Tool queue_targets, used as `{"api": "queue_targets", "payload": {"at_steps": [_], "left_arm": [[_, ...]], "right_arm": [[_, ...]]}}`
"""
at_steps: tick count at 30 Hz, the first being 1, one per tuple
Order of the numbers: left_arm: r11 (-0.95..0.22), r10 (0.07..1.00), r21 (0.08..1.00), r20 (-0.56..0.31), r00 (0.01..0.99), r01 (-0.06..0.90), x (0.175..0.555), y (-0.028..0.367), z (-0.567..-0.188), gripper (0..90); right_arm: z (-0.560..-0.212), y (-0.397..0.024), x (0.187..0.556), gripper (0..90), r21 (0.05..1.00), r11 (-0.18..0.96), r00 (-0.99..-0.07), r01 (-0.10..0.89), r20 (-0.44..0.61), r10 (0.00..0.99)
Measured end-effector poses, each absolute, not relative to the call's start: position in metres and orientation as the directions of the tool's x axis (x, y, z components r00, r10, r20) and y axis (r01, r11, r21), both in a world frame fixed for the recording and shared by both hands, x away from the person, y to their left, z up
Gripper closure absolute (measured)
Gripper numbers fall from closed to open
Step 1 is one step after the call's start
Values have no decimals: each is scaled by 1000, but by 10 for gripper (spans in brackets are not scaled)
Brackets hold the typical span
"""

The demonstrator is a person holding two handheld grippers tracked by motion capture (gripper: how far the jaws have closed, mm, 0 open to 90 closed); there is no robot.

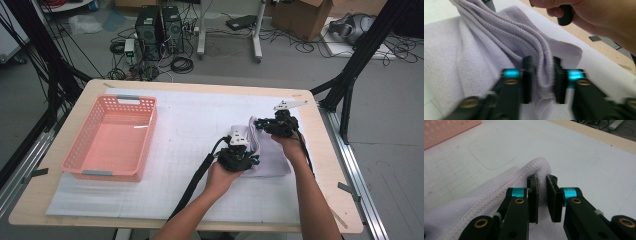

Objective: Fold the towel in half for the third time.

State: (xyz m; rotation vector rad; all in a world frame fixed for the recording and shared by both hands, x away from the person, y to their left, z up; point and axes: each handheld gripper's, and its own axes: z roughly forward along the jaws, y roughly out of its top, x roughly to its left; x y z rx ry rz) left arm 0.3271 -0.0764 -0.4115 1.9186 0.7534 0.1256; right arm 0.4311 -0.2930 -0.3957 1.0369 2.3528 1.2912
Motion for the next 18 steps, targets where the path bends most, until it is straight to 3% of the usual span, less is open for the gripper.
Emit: {"api": "queue_targets", "payload": {"at_steps": [2, 4, 11, 18], "left_arm": [[-257, 546, 873, -222, 808, 414, 324, -68, -407, 447], [-232, 548, 893, -209, 810, 387, 321, -55, -403, 400], [-201, 628, 906, -173, 758, 373, 322, 1, -408, 383], [-198, 670, 907, -150, 727, 371, 324, 38, -424, 368]], "right_arm": [[-396, -295, 430, 805, 814, 348, -707, 465, 105, 699], [-396, -298, 430, 805, 816, 352, -705, 459, 92, 704], [-400, -304, 428, 798, 803, 363, -679, 472, 69, 731], [-400, -321, 412, 669, 797, 342, -605, 498, 36, 795]]}}
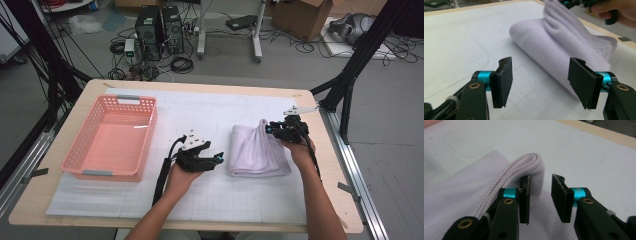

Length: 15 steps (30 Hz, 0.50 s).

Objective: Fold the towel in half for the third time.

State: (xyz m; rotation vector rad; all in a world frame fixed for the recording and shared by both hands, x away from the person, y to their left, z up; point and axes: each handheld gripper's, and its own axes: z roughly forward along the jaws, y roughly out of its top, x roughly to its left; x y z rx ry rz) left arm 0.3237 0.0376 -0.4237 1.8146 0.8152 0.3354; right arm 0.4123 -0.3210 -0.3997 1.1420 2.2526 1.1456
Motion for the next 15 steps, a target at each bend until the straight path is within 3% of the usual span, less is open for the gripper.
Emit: {"api": "queue_targets", "payload": {"at_steps": [6, 10, 15], "left_arm": [[-199, 674, 906, -150, 724, 373, 325, 51, -429, 361], [-190, 680, 911, -146, 719, 366, 323, 57, -431, 358], [-190, 687, 908, -148, 712, 372, 321, 65, -438, 360]], "right_arm": [[-391, -339, 388, 668, 804, 347, -578, 483, -5, 816], [-386, -341, 369, 609, 794, 352, -554, 497, -22, 832], [-395, -332, 341, 589, 791, 367, -577, 489, -22, 816]]}}
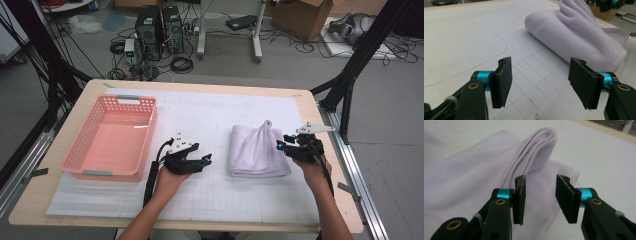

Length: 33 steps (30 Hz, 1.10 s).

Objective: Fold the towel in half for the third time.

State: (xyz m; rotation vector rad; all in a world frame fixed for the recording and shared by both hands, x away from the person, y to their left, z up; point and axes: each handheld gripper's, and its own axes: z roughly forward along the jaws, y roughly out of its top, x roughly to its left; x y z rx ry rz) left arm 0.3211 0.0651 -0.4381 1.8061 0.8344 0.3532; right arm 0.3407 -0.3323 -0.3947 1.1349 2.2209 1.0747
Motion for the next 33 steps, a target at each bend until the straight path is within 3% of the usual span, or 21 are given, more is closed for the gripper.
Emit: {"api": "queue_targets", "payload": {"at_steps": [8, 11, 14, 16, 17, 23, 25, 27, 28, 30, 31, 33], "left_arm": [[-189, 689, 907, -151, 709, 377, 318, 76, -442, 361], [-190, 692, 904, -154, 705, 384, 317, 79, -444, 361], [-190, 693, 903, -154, 705, 384, 316, 80, -444, 361], [-191, 691, 903, -154, 706, 384, 315, 81, -444, 361], [-189, 692, 904, -155, 705, 384, 314, 81, -444, 361], [-187, 695, 901, -160, 701, 392, 313, 82, -446, 361], [-188, 694, 901, -159, 702, 390, 313, 81, -446, 364], [-187, 695, 901, -160, 701, 391, 313, 81, -446, 365], [-188, 695, 901, -160, 701, 391, 313, 81, -446, 365], [-187, 695, 901, -161, 700, 392, 313, 81, -446, 365], [-187, 695, 901, -161, 701, 392, 313, 81, -446, 365], [-188, 695, 901, -160, 701, 392, 313, 82, -446, 365]], "right_arm": [[-417, -316, 320, 524, 796, 305, -606, 522, 95, 790], [-418, -305, 317, 525, 788, 324, -623, 523, 95, 777], [-426, -297, 320, 641, 736, 364, -609, 570, 82, 789], [-430, -298, 322, 781, 726, 341, -595, 597, 115, 796], [-429, -300, 322, 810, 732, 327, -591, 597, 127, 796], [-418, -316, 312, 844, 746, 300, -545, 595, 100, 833], [-417, -323, 311, 785, 736, 274, -530, 619, 134, 837], [-422, -324, 313, 523, 708, 243, -497, 663, 173, 851], [-425, -323, 313, 521, 700, 235, -485, 674, 180, 856], [-430, -322, 314, 562, 693, 236, -488, 681, 189, 852], [-431, -321, 315, 665, 693, 241, -498, 679, 195, 845], [-430, -318, 314, 777, 701, 267, -525, 661, 177, 833]]}}
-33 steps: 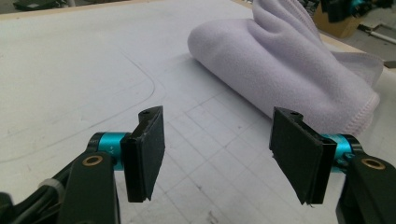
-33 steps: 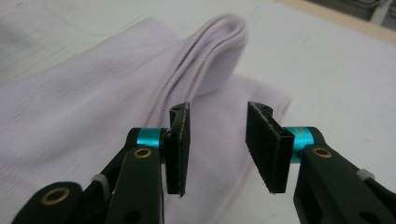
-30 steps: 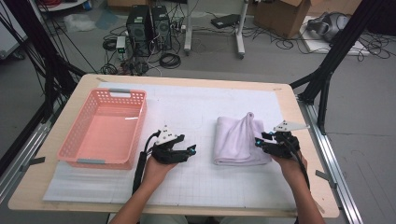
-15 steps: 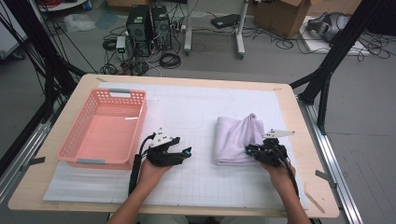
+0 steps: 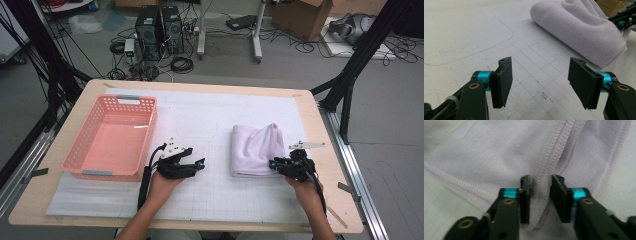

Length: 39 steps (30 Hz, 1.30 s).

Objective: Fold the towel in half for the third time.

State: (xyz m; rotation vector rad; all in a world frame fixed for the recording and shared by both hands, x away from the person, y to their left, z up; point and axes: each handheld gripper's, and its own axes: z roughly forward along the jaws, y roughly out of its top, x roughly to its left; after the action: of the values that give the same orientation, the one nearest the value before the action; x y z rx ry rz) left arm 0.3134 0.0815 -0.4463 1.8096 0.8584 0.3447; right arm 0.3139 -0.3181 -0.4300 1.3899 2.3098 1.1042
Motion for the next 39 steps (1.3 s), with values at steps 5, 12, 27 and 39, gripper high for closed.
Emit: {"api": "queue_targets", "payload": {"at_steps": [5, 12, 27, 39], "left_arm": [[-179, 698, 903, -163, 697, 390, 313, 82, -446, 365], [-181, 698, 905, -158, 698, 386, 313, 82, -446, 364], [-180, 695, 908, -155, 702, 378, 313, 82, -445, 359], [-178, 696, 908, -156, 701, 379, 313, 82, -445, 352]], "right_arm": [[-415, -322, 307, 822, 743, 280, -544, 607, 133, 828], [-406, -340, 298, 793, 702, 284, -475, 653, 88, 876], [-399, -315, 353, 617, 806, 294, -512, 514, 13, 859], [-417, -338, 363, 579, 768, 273, -436, 579, 8, 900]]}}
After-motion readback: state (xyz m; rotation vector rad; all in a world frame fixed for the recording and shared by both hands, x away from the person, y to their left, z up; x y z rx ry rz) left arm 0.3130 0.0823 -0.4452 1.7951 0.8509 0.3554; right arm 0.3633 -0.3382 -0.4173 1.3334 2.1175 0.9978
